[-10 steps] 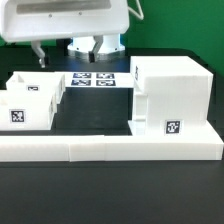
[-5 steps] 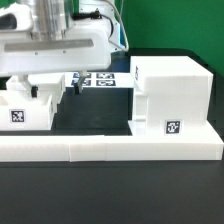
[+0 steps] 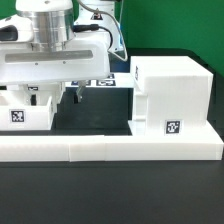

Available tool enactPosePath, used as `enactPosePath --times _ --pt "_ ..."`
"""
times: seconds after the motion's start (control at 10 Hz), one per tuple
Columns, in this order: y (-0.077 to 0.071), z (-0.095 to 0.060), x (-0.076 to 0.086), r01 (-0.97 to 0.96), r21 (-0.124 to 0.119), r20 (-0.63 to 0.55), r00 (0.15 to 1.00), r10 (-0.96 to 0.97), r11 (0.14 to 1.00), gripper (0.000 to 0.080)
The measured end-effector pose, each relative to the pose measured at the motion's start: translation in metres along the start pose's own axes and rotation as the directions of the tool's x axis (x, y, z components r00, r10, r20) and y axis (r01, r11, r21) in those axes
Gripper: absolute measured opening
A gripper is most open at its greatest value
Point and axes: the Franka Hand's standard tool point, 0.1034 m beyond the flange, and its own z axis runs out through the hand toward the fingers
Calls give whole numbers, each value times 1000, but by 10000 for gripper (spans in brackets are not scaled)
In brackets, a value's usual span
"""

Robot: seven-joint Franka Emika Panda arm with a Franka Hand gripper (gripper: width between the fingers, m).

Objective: Assemble drawer

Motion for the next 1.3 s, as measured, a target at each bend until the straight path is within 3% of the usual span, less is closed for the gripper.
enactPosePath --times 0.4,0.8,1.0,1.1,1.2,1.3 --pt "-3 13 -1 2 -8 -2 1000 -2 1000 649" --pt "-4 16 -1 7 -14 -10 1000 -8 1000 649" --pt "-4 16 -1 7 -14 -10 1000 -8 1000 385" --pt "-4 16 -1 7 -14 -10 1000 -8 1000 385" --pt "-4 16 -1 7 -14 -10 1000 -8 1000 203" --pt "-4 16 -1 7 -14 -10 1000 -8 1000 77"
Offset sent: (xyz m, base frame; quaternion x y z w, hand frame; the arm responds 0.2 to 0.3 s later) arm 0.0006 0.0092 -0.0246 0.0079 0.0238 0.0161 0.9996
